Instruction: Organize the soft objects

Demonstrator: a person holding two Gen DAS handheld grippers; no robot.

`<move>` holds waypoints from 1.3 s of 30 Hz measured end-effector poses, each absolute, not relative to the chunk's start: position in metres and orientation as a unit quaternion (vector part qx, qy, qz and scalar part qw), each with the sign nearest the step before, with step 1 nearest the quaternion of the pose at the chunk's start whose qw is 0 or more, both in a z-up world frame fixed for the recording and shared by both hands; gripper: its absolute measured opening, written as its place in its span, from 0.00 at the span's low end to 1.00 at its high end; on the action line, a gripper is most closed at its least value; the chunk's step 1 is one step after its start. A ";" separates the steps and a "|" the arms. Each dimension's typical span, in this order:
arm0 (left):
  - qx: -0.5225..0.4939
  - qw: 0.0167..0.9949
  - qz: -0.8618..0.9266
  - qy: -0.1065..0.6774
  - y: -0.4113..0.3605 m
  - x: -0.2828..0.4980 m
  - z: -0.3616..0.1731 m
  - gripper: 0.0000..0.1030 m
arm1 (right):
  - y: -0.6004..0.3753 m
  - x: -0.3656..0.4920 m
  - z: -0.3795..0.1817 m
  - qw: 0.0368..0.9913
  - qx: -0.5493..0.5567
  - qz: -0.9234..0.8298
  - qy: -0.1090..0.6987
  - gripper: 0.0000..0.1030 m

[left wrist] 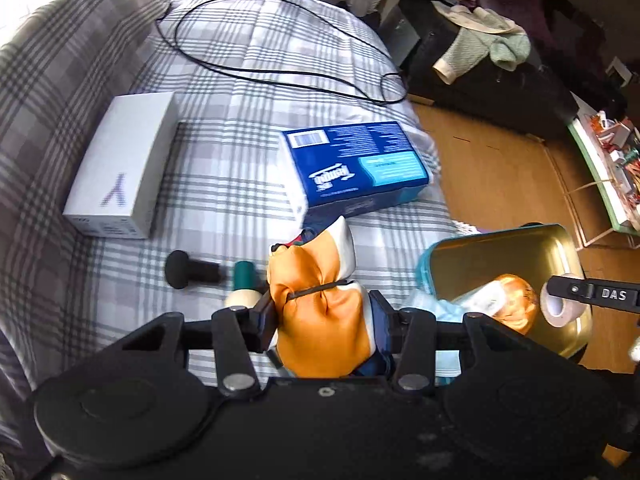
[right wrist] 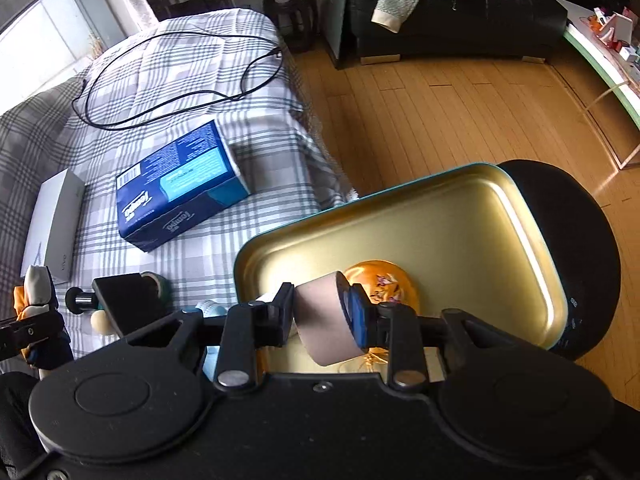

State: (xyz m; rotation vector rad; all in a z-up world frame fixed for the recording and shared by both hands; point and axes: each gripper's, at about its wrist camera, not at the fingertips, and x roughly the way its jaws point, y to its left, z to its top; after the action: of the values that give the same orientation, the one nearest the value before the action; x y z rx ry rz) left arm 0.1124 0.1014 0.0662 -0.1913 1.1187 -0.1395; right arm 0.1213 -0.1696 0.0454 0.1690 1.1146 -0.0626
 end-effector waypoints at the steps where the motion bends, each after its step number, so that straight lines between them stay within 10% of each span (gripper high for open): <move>1: -0.087 0.840 -0.076 0.530 0.090 0.113 0.068 0.42 | -0.175 0.121 0.045 0.844 0.084 -0.037 0.528 0.30; 22: 0.029 0.825 -0.146 0.545 -0.081 0.104 0.034 0.38 | -0.226 0.104 0.048 0.847 0.120 -0.102 0.507 0.30; 32: 0.068 0.809 -0.187 0.553 -0.054 0.035 -0.011 0.81 | -0.222 0.107 0.047 0.847 0.122 -0.092 0.509 0.30; 39: 0.049 0.803 -0.146 0.575 -0.055 0.010 -0.047 0.86 | -0.220 0.106 0.046 0.846 0.117 -0.092 0.511 0.30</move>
State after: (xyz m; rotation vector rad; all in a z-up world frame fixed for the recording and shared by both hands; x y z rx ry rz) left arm 0.0098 -0.0553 -0.0465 0.1053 1.2324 -0.3119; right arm 0.1060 -0.2203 0.0459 0.2465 1.0785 -0.1939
